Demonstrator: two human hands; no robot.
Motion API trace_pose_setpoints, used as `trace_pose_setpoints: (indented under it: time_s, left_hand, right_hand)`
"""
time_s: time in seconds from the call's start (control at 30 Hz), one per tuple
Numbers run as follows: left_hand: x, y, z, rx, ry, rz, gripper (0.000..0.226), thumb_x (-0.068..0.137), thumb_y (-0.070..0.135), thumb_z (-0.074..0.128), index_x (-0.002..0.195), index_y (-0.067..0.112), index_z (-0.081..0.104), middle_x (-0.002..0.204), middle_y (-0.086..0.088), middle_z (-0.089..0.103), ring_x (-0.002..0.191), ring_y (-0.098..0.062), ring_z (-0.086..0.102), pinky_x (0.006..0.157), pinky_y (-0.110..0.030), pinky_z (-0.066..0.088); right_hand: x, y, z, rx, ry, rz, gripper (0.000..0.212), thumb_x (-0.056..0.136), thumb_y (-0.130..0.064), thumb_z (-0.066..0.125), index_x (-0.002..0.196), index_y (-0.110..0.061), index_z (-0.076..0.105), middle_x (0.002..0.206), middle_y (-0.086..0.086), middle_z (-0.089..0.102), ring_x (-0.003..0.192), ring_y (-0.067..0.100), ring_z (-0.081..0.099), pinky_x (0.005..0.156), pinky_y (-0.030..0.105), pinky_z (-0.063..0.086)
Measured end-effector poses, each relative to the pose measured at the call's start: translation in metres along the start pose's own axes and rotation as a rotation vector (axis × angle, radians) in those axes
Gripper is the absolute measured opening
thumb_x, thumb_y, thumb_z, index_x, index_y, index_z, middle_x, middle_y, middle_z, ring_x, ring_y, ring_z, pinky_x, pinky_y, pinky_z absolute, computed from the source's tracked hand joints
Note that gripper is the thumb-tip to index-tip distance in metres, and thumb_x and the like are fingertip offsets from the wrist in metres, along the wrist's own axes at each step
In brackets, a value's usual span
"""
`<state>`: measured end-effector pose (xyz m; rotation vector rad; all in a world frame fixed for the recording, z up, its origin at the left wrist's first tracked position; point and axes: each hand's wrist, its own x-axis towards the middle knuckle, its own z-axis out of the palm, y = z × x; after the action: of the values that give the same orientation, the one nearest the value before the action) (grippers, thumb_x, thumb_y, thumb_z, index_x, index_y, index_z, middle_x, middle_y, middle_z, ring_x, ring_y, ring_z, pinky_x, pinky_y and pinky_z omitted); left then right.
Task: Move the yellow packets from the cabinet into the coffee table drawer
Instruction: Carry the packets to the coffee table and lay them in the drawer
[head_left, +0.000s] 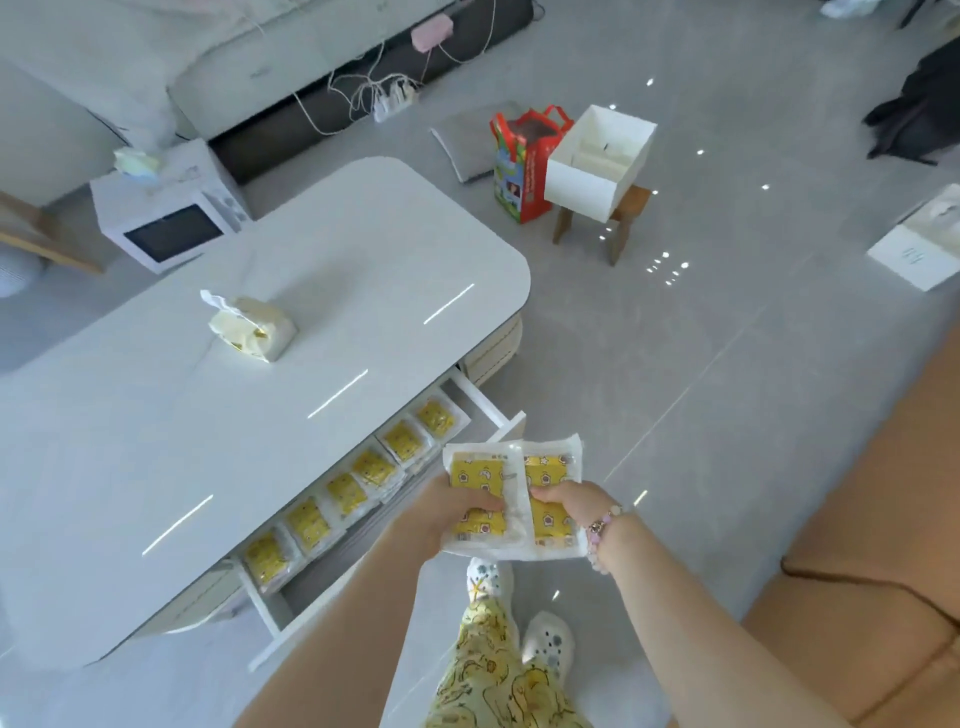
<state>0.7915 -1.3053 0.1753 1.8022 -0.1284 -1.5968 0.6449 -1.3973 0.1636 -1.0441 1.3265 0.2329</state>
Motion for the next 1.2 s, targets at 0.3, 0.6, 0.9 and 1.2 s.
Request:
trace_pose_setpoints:
  time_s: [0.3, 0.6, 0.9, 1.2]
  left_hand:
    - [0.068, 0.018, -0.019, -0.07, -0.024, -0.101, 0.036, 0.072, -0.003, 0.072, 0.106, 0.007, 0.068, 0.099, -0.011, 0.073, 0.09, -0.029, 0.069, 0.078, -0.037, 0.057]
    - [0.138, 0.029, -0.049, -0.213, 0.002, -0.173, 0.028, 0.071, -0.005, 0.071, 0.096, 0.007, 0.068, 0.086, -0.009, 0.074, 0.076, -0.025, 0.07, 0.062, -0.03, 0.054]
    - [0.227, -0.003, -0.056, -0.372, 0.102, -0.187, 0.029, 0.067, -0.006, 0.077, 0.091, 0.007, 0.065, 0.068, -0.005, 0.072, 0.06, -0.018, 0.069, 0.05, -0.024, 0.05]
    - [0.338, -0.067, -0.083, -0.439, 0.232, -0.121, 0.029, 0.075, -0.001, 0.071, 0.103, 0.001, 0.062, 0.071, -0.006, 0.071, 0.058, -0.018, 0.067, 0.049, -0.024, 0.049]
  right_hand:
    - [0.065, -0.033, -0.005, -0.053, -0.004, 0.108, 0.036, 0.082, -0.032, 0.071, 0.105, -0.004, 0.068, 0.099, 0.012, 0.071, 0.094, 0.028, 0.068, 0.095, 0.043, 0.05]
    - [0.143, -0.077, 0.004, -0.145, -0.081, 0.165, 0.055, 0.067, -0.04, 0.079, 0.11, -0.008, 0.067, 0.107, 0.009, 0.07, 0.1, 0.027, 0.065, 0.093, 0.04, 0.05]
    - [0.251, -0.08, 0.015, -0.357, -0.181, 0.13, 0.036, 0.07, -0.044, 0.076, 0.093, -0.018, 0.072, 0.099, -0.001, 0.071, 0.097, 0.019, 0.065, 0.093, 0.033, 0.048]
    - [0.371, -0.067, 0.058, -0.405, -0.213, 0.022, 0.066, 0.083, -0.033, 0.07, 0.136, -0.004, 0.044, 0.133, 0.009, 0.053, 0.106, 0.021, 0.053, 0.076, 0.023, 0.039]
